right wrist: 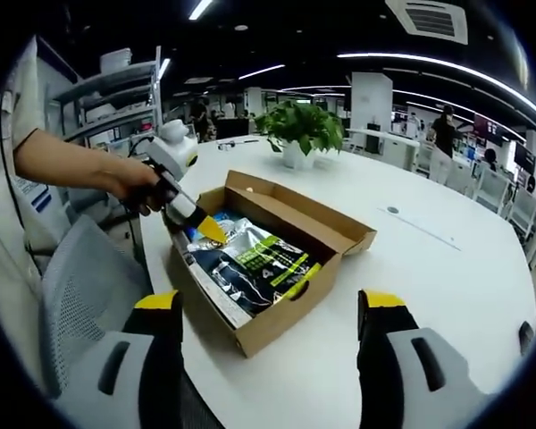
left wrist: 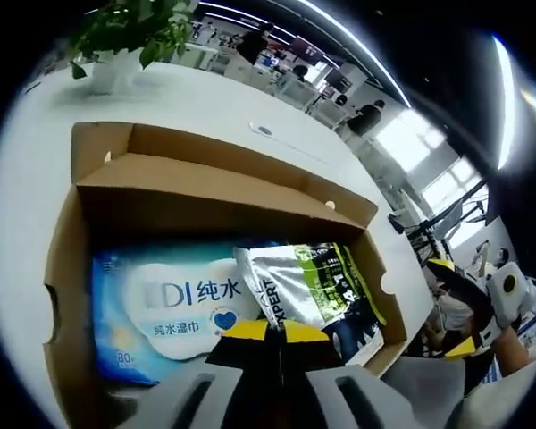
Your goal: Operate the shoe box by opening the lid, removing the specified soft item, and placing it in the target area until the item is outside and the box remains undamaged.
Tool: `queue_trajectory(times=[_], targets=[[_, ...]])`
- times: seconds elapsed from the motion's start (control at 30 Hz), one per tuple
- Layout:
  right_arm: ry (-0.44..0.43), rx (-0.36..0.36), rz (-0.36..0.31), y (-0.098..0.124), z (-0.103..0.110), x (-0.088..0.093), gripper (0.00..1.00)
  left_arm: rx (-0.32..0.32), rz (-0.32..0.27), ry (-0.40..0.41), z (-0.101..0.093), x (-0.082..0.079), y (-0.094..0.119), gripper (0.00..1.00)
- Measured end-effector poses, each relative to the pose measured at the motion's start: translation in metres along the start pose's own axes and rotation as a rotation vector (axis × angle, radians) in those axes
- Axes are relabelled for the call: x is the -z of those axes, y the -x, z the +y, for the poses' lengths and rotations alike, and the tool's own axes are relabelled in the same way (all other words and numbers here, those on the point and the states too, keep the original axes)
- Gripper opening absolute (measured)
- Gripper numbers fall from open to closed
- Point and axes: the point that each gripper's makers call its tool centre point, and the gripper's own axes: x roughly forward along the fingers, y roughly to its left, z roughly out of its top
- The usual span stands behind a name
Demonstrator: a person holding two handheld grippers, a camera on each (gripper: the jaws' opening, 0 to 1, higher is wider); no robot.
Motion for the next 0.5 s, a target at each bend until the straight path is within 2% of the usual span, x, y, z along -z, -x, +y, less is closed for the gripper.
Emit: queue_trajectory(times=[0.17, 0.5], targets=[[0.010, -0.009, -0.001, -0.005, 0.003, -0.001, 0.73, 0.018, -0.009, 0.025, -0.007, -0.004, 0.006, 0.02], [0.032, -0.019, -0.002, -0.014, 0.008, -0.004, 0.66, 0.039, -0.010, 0.017, -0.022, -0.015, 0.016, 0.01]])
